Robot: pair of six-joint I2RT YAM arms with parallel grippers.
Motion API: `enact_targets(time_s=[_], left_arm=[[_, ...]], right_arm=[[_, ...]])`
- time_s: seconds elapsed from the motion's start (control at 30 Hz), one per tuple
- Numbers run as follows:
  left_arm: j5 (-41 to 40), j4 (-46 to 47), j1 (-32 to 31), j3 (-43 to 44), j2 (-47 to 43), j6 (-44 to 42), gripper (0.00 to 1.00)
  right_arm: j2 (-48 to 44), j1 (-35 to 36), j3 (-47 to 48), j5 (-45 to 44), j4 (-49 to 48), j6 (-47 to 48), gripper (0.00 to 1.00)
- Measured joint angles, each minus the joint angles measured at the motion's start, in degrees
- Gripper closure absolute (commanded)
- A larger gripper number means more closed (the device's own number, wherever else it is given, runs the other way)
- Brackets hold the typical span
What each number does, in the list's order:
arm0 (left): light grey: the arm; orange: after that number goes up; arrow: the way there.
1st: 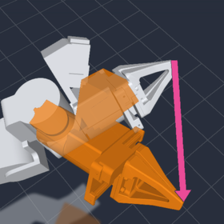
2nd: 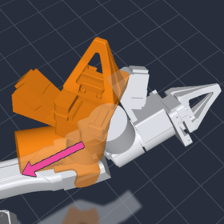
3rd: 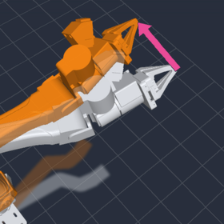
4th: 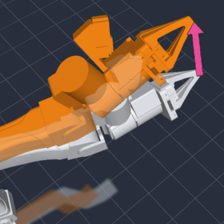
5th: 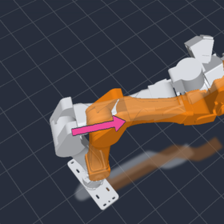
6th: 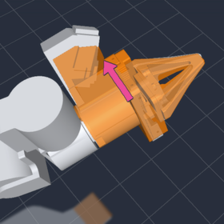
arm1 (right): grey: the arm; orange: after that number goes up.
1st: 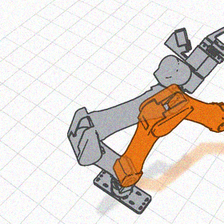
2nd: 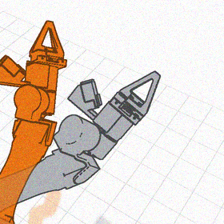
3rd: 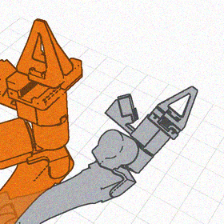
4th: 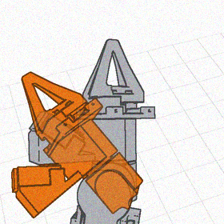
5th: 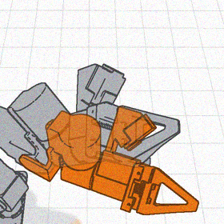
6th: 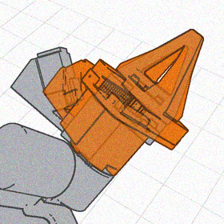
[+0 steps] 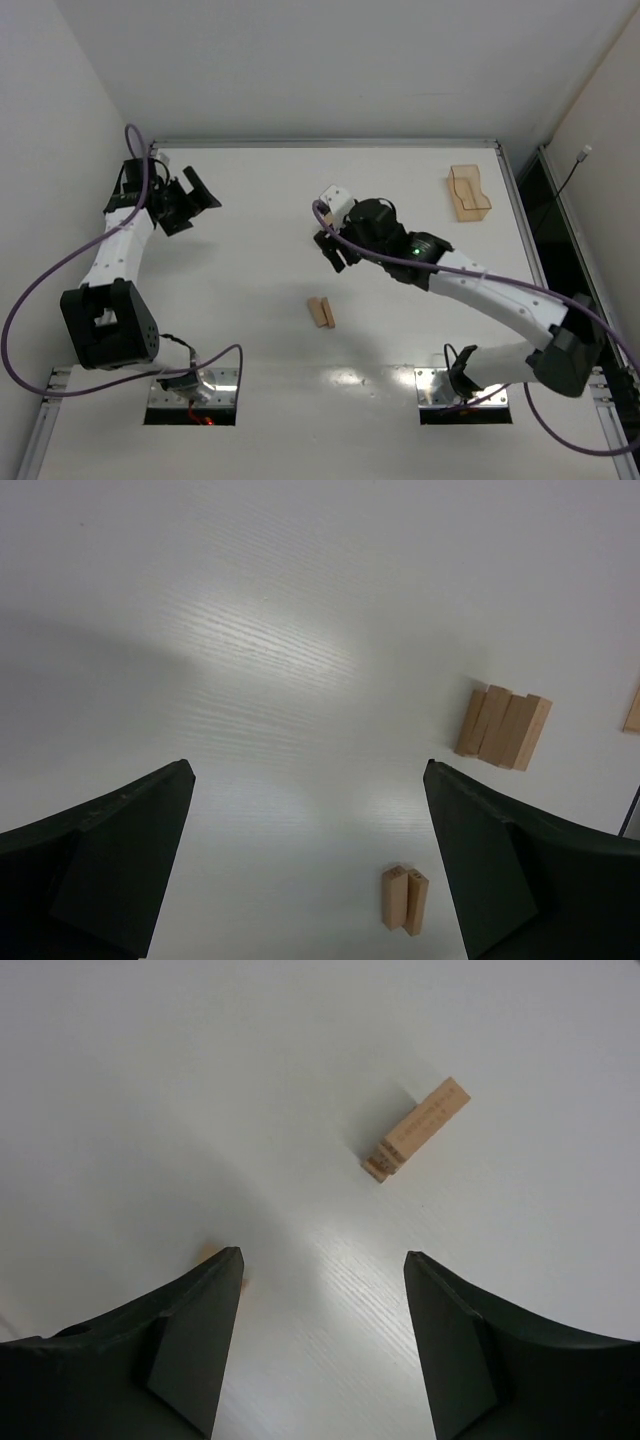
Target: Build the wood block tower
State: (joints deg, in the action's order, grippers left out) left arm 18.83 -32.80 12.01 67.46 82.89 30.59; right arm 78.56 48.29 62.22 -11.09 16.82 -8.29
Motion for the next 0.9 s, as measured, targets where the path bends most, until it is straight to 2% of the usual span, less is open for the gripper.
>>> enact_targets(time_s=[0.1,0.13,0.17,0.2,0.23,0.3,0.4,0.67,0.9], left_arm=[[0.1,-0.1,-0.7,-0.7,-1.8,-1.1,0.0],[0.1,-0.1,-1.2,-0.8,-2.1,-1.4,0.0],[0.1,-0.1,-1.5,-0.8,-2.3,-1.7,0.0],[0.1,-0.1,-1.7,-0.8,-2.3,-2.0,0.0],[0.0,-0.2,-2.0,-0.8,-2.3,-2.2,0.0],[-0.1,-0.4,-2.3,-0.6,-2.1,-2.6,0.0],[-0.7,-1.0,-2.3,0.0,-1.5,-3.0,0.0],[-2.1,-1.2,-2.3,0.5,-0.9,-3.1,0.0],[-3.3,-1.2,-2.3,0.7,-0.8,-3.1,0.0]], right_arm=[[-5.8,1.3,-1.4,5.0,2.5,8.0,0.4],[-6.6,1.1,-1.4,6.9,3.3,10.2,0.29],[-7.0,0.7,-1.5,8.8,4.2,11.1,0.27],[-7.1,-0.1,-1.9,10.4,5.2,11.5,0.3],[-7.1,-1.0,-2.8,11.6,6.1,11.5,0.43],[-7.0,-3.1,-5.4,14.4,8.9,9.8,0.59],[-6.5,-5.7,-8.2,17.4,13.3,4.0,0.71],[2.7,-10.3,-1.7,22.9,14.6,-13.2,0.64],[12.5,-6.1,-1.4,22.8,14.4,-13.4,0.64]])
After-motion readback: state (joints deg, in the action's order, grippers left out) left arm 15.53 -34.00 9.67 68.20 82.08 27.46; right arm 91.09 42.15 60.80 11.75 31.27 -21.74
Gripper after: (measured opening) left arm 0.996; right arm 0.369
